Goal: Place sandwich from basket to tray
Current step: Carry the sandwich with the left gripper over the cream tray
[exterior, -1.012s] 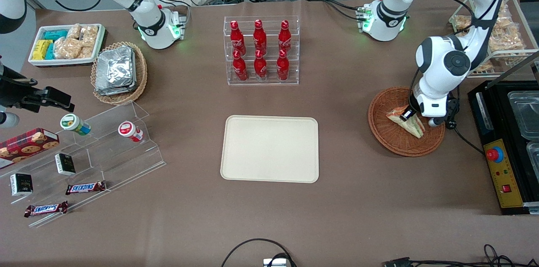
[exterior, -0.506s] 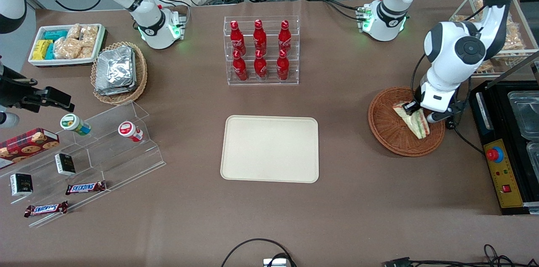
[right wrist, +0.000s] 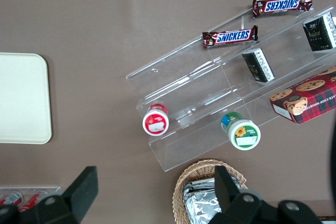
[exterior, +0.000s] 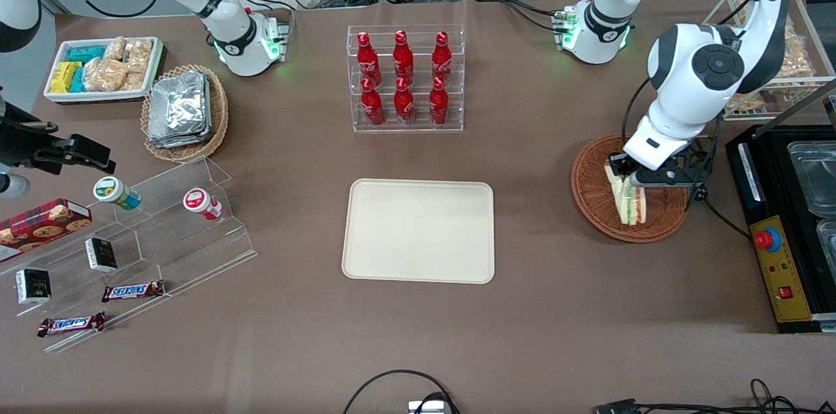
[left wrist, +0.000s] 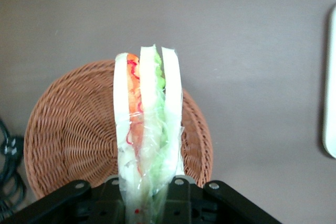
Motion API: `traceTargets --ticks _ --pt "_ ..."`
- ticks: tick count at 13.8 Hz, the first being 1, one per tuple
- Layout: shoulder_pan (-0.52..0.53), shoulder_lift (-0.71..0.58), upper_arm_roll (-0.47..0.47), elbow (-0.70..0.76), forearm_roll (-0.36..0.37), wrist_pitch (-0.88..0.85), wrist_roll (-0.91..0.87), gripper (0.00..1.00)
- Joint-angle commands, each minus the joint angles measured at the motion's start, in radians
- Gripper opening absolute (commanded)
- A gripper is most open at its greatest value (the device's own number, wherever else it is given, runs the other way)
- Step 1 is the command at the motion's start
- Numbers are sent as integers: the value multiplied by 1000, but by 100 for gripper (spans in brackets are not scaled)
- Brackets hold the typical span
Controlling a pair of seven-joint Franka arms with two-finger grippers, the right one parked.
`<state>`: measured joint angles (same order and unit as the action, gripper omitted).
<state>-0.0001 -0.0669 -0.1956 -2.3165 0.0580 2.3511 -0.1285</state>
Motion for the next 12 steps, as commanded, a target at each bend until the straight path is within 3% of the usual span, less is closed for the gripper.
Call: traceTargets --ticks 1,9,12 --pt "-14 13 -59 67 -3 -33 46 8" --pt "-17 243 -284 356 15 -141 -225 7" --pt "-66 324 -292 425 66 -142 -305 6"
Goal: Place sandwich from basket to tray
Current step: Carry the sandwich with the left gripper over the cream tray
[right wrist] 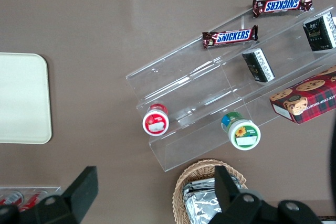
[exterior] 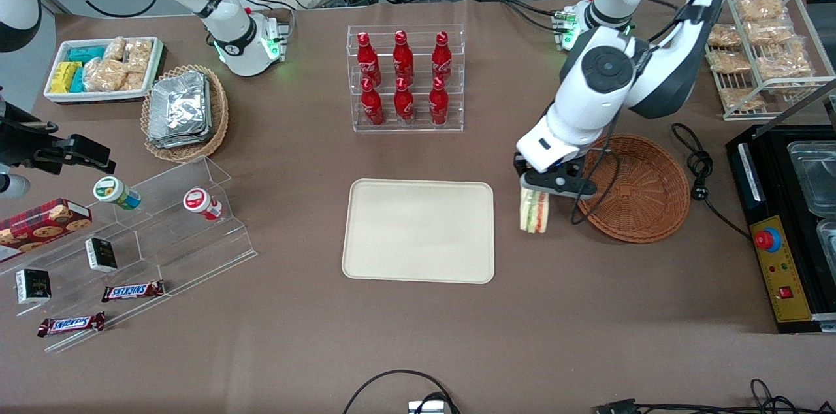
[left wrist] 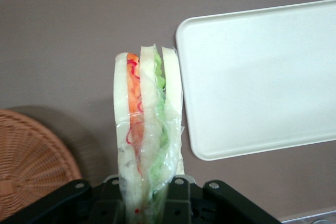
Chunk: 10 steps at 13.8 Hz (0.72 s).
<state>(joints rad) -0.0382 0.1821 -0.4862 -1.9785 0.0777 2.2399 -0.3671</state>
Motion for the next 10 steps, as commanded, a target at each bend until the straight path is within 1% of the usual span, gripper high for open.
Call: traceTargets --ticks 1,3,7,9,10 --pt "-47 106 -2 113 65 -31 -100 6" --pt "-92 173 0 168 92 -31 -165 6" --pt "-176 353 1 314 198 -72 -278 6" --pt "-199 414 1 348 250 -71 -311 6" --pt "-201 437 1 358 254 -71 -312 6"
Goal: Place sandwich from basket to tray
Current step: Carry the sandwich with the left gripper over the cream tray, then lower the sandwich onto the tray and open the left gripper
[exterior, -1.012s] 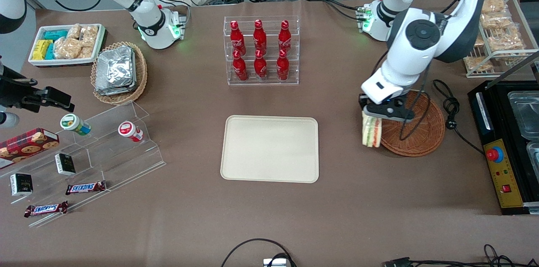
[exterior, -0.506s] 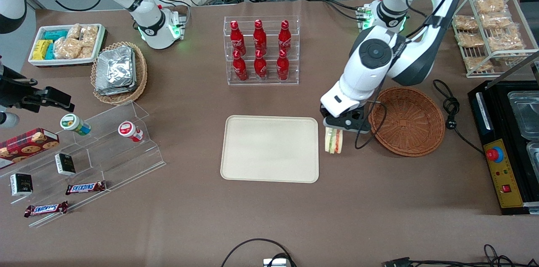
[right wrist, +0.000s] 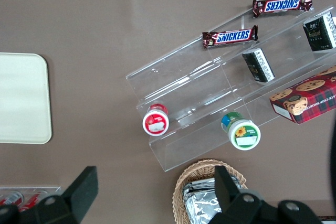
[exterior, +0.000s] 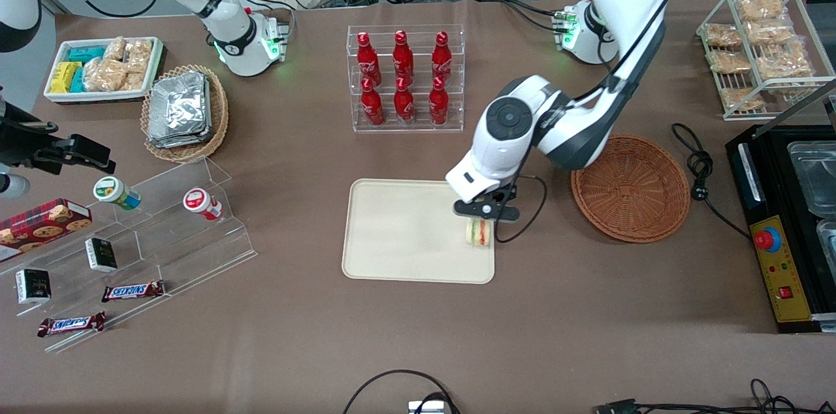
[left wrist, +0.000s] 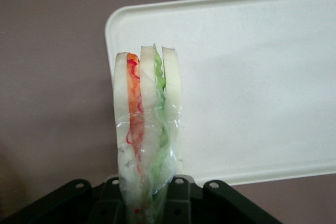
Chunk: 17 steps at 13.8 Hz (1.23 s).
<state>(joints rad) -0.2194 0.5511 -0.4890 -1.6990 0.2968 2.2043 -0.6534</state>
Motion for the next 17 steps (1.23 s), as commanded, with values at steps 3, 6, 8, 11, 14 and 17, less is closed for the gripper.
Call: traceTargets --ticks 3,6,8,11,14,17 --pt "-38 110 7 87 38 -29 -26 7" --pt "-40 144 7 94 60 -28 -26 8" --pt "-40 167 7 96 70 -26 -26 7" --pt "-41 181 7 101 71 -26 -28 8" --pt "-41 199 7 102 93 -24 -29 12" --pt "-41 202 7 102 94 -24 -58 67"
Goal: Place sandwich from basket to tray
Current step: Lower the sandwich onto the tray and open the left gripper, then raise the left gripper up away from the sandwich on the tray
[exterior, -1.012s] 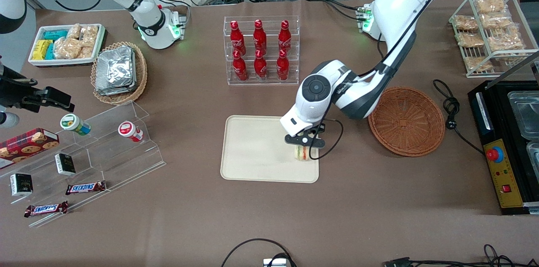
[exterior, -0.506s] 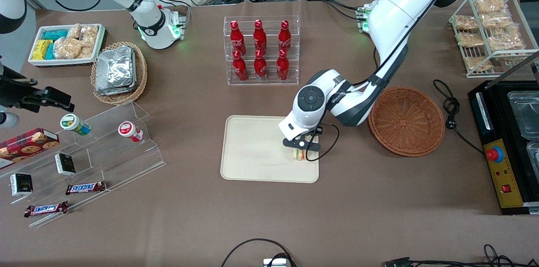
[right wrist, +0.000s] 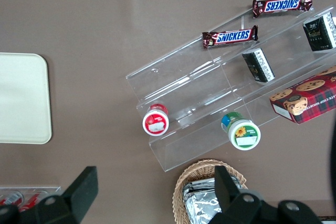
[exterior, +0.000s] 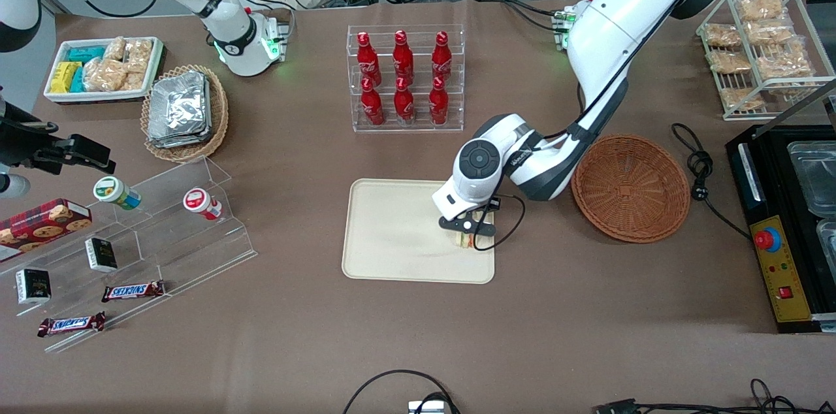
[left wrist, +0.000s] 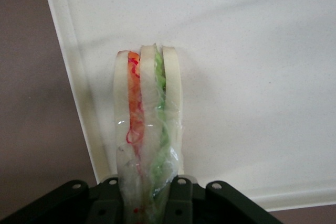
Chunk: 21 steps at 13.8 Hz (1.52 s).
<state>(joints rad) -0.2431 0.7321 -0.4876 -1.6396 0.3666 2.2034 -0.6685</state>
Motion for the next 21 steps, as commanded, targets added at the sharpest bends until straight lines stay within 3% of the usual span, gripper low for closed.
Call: traceTargets --ticks 1,9,13,21 --pt "-18 21 6 43 37 -24 -63 98" --pt "-16 7 6 139 51 -70 -172 100" --pt "-16 -3 4 243 49 -189 -259 100" --pt "47 -183 70 276 51 -390 -260 100"
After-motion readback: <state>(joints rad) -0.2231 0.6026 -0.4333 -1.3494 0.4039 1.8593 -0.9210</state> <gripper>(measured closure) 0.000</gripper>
